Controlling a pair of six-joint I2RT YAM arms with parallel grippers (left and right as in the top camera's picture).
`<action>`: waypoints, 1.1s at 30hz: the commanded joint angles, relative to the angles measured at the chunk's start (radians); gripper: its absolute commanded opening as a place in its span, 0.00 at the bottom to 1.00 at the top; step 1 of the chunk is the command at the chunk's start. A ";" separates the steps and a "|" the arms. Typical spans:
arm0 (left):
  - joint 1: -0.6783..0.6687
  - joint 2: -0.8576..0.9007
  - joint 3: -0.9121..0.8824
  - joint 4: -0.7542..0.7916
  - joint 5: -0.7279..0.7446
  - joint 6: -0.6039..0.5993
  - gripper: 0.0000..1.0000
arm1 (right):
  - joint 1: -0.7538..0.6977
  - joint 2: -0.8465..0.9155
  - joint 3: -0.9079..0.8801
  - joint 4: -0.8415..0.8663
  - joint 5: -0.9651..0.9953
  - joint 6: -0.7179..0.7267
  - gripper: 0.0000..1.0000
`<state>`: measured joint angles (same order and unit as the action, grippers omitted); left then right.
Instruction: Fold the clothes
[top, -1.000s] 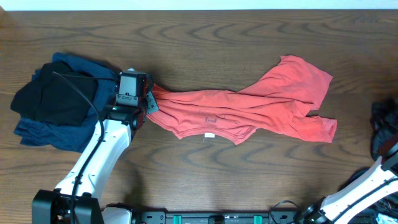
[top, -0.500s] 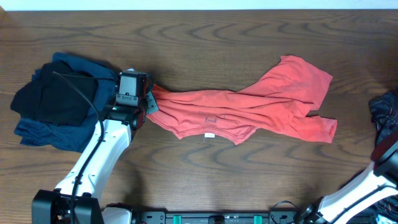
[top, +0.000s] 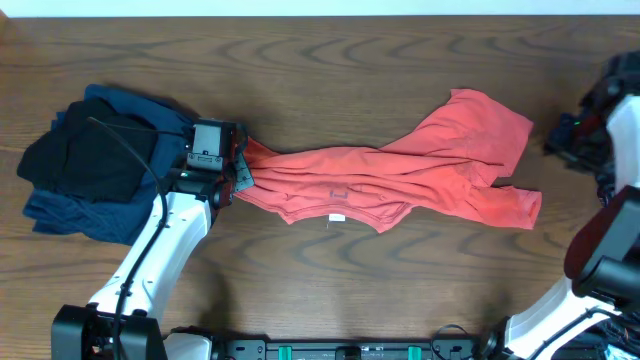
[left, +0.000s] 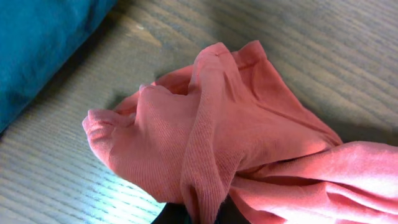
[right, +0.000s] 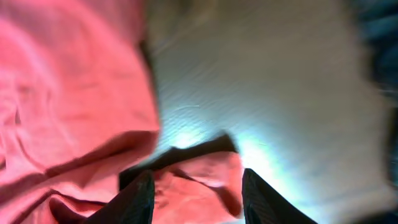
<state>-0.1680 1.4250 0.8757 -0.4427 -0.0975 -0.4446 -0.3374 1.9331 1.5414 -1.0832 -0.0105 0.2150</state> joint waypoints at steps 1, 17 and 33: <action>0.006 0.004 0.005 0.057 -0.026 0.008 0.06 | 0.071 0.014 -0.078 0.078 -0.039 -0.041 0.44; 0.034 0.034 0.192 0.491 -0.026 0.260 0.81 | 0.191 0.014 -0.157 0.227 -0.039 0.060 0.43; -0.101 0.057 0.099 -0.082 0.386 0.063 0.95 | 0.187 0.014 -0.157 0.210 -0.039 0.015 0.43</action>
<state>-0.2253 1.4555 1.0168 -0.5236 0.2260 -0.3542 -0.1513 1.9400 1.3861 -0.8692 -0.0509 0.2447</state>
